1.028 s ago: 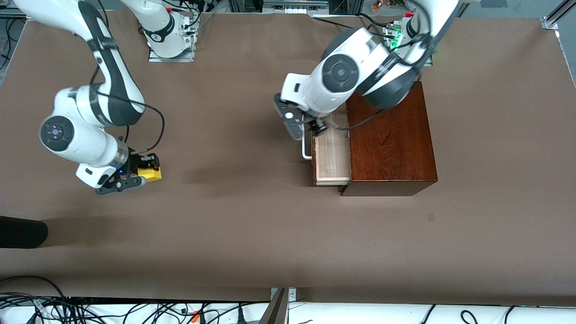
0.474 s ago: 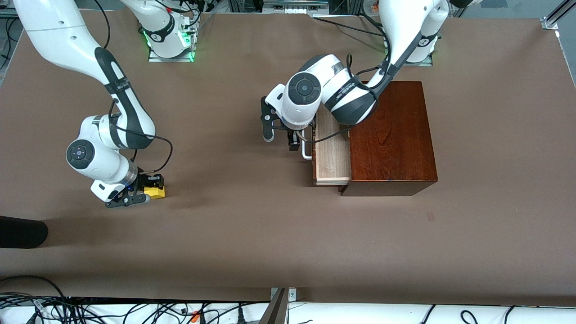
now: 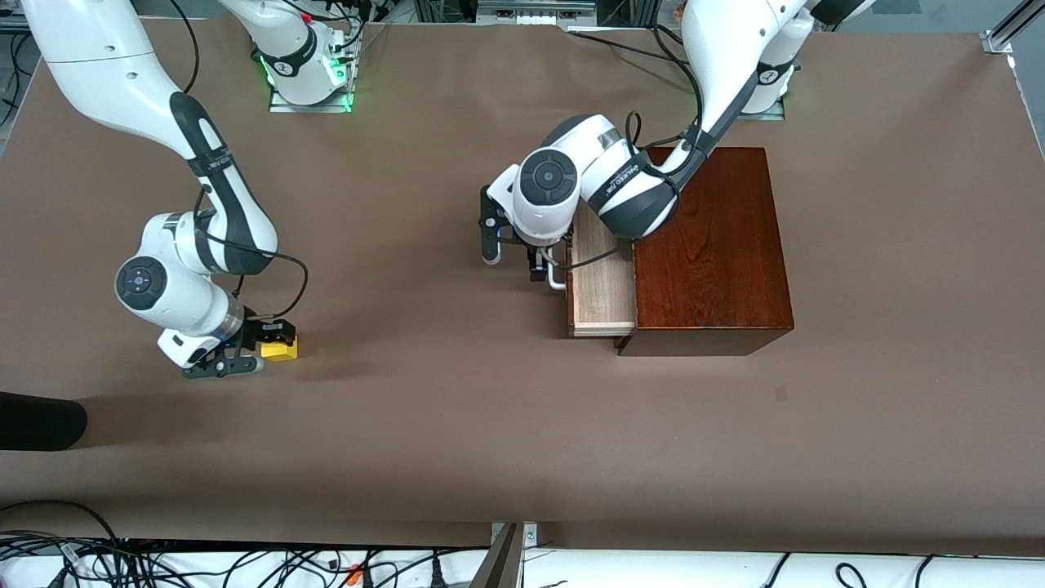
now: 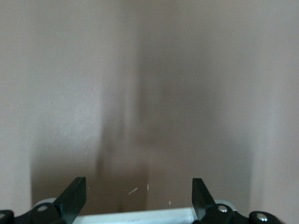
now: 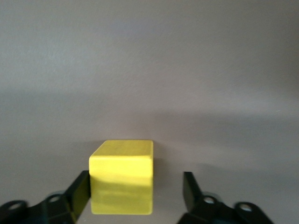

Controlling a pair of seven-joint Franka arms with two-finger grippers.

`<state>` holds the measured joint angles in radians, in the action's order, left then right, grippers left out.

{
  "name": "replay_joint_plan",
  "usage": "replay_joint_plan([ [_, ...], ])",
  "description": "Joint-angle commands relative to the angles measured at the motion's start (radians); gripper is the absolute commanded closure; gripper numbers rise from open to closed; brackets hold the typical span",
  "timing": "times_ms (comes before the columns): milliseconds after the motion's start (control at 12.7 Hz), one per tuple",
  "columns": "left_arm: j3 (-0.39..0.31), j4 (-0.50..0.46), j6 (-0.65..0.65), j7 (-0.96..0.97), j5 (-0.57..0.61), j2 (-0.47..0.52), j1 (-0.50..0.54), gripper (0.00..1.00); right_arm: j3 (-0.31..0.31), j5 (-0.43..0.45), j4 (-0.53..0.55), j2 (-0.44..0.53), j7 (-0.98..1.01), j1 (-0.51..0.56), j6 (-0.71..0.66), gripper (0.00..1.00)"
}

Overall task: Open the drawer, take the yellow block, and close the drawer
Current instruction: 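Lower the cube with the right gripper while the left gripper pushes the drawer, then push the drawer shut with the left gripper while the right gripper withdraws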

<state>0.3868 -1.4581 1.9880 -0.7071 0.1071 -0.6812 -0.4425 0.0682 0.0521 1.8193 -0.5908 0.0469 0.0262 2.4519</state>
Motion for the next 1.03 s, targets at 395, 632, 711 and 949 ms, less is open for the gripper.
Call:
replay_joint_plan([
  [395, 0.003, 0.021, -0.205, -0.087, 0.054, 0.038, 0.074, 0.0, 0.05, 0.005, -0.031, 0.403, -0.019, 0.008, -0.42, 0.0],
  [632, 0.001, 0.022, -0.248, -0.087, 0.054, 0.054, 0.094, 0.0, 0.048, -0.032, -0.15, 0.497, -0.016, 0.008, -0.691, 0.0],
  [711, 0.001, 0.022, -0.251, -0.087, 0.054, 0.057, 0.102, 0.0, 0.048, -0.037, -0.199, 0.506, -0.016, 0.008, -0.771, 0.0],
  [949, 0.001, 0.021, -0.268, -0.087, 0.054, 0.06, 0.125, 0.0, 0.05, -0.04, -0.216, 0.561, -0.013, 0.008, -0.835, 0.0],
])
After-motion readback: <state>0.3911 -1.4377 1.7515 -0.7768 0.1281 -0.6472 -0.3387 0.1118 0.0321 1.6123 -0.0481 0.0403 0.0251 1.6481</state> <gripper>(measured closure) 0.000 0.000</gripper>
